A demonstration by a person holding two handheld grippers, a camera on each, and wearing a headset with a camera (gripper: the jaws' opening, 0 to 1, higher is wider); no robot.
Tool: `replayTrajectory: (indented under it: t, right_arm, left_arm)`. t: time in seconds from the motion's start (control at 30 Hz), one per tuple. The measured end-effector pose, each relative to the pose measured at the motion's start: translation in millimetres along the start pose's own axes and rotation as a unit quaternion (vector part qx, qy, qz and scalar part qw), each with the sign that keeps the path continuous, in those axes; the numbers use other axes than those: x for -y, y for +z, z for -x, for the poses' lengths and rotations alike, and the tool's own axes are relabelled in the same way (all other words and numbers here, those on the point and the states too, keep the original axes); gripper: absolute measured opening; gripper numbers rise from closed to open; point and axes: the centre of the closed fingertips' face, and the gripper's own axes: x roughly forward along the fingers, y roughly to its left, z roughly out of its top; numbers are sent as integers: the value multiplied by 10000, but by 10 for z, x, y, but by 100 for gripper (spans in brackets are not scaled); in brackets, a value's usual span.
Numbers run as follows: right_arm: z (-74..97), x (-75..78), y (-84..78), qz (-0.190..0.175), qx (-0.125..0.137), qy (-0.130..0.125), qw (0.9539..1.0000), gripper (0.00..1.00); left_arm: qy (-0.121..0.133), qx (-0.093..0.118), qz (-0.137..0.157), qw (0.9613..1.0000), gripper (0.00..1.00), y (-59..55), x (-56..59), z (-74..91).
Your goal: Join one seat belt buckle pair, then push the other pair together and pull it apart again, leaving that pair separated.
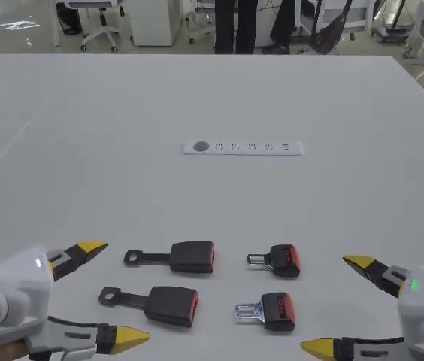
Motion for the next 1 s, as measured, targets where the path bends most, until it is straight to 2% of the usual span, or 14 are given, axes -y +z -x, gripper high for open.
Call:
replayTrajectory:
  t: [0.1,0.2,0.43,0.6,0.87,1.0]
  right_arm:
    - [-27,-33,4,99,-61,122,9999,79]
    - [-66,-60,-26,190,-157,277,9993,73]
    - [-141,-137,-58,332,-285,608,9972,62]
    - [-199,-179,-98,542,-406,870,9939,54]
    - [-273,-211,-142,676,-539,1149,9896,46]
    - [-310,-221,-135,757,-571,1226,9879,43]
  left_arm:
    - [-88,-64,-86,9999,94,17,10,-40]
    - [-294,-185,-132,9993,89,4,61,-86]
    - [-729,-548,-359,9952,82,-71,163,-214]
    - [-985,-803,-701,9894,74,-124,208,-298]
    - [-1322,-1093,-930,9808,56,-181,241,-388]
    - [-1492,-1245,-1078,9750,52,-225,261,-436]
